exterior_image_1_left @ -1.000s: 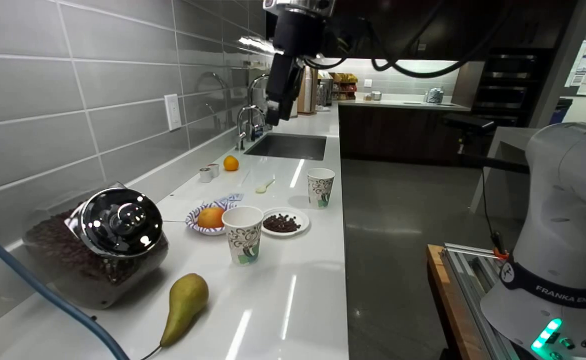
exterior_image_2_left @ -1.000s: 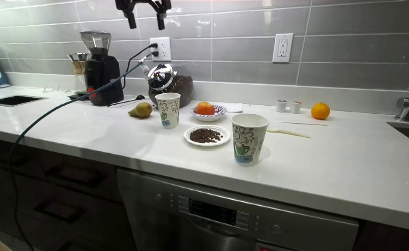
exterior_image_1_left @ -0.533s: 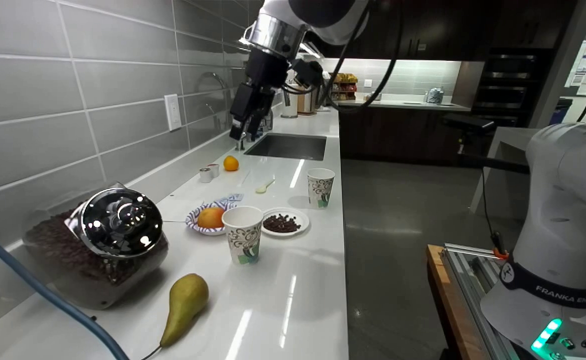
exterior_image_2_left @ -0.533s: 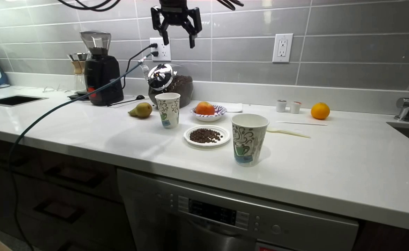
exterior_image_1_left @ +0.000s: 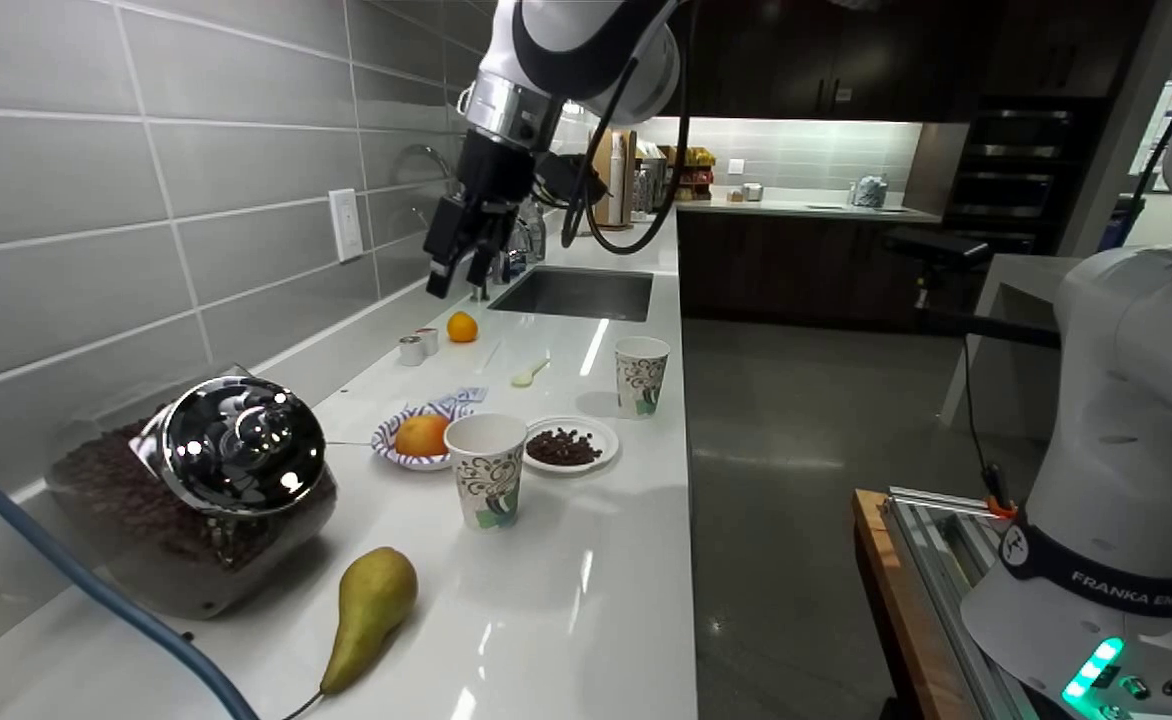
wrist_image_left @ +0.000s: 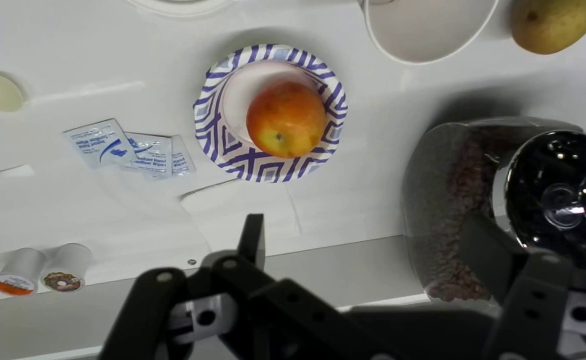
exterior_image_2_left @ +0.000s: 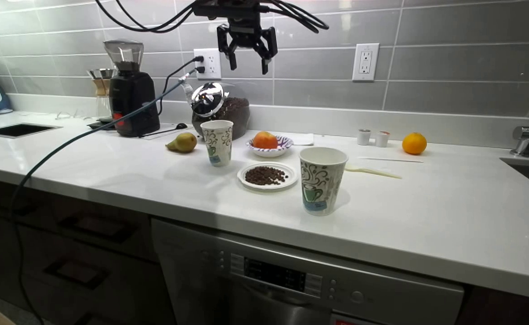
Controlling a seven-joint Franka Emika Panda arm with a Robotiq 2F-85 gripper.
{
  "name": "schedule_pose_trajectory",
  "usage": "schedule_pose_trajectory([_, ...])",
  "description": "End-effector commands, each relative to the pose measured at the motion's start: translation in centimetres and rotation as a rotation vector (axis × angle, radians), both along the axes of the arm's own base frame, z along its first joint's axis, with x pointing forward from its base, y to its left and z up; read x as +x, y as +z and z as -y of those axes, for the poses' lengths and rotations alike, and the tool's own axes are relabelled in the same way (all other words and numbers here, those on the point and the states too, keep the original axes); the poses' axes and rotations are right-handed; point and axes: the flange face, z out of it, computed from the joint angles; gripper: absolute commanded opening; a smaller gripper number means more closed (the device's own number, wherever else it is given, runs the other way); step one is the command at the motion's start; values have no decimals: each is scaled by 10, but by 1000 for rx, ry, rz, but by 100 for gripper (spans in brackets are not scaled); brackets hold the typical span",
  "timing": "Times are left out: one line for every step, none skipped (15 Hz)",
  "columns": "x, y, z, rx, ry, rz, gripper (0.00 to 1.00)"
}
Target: Remove the fruit from the plate
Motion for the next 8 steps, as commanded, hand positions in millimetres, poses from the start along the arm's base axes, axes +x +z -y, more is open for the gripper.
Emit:
schedule_pose_trajectory([7, -1, 2, 0, 9, 10, 100])
schedule_pose_trajectory([15, -6, 8, 7, 6, 6, 100])
schedule_pose_trajectory([20, -9, 12, 4, 2, 3, 100])
schedule_pose_trajectory([26, -13, 17, 2, 3, -1, 100])
schedule_pose_trajectory([32, -17, 21, 2, 8, -10, 100])
schedule_pose_trajectory([37, -23, 26, -8, 9, -13, 100])
schedule_pose_trajectory([42, -30, 30, 1, 13, -31, 100])
schedule_pose_trajectory([47, -38, 33, 6, 16, -54, 100])
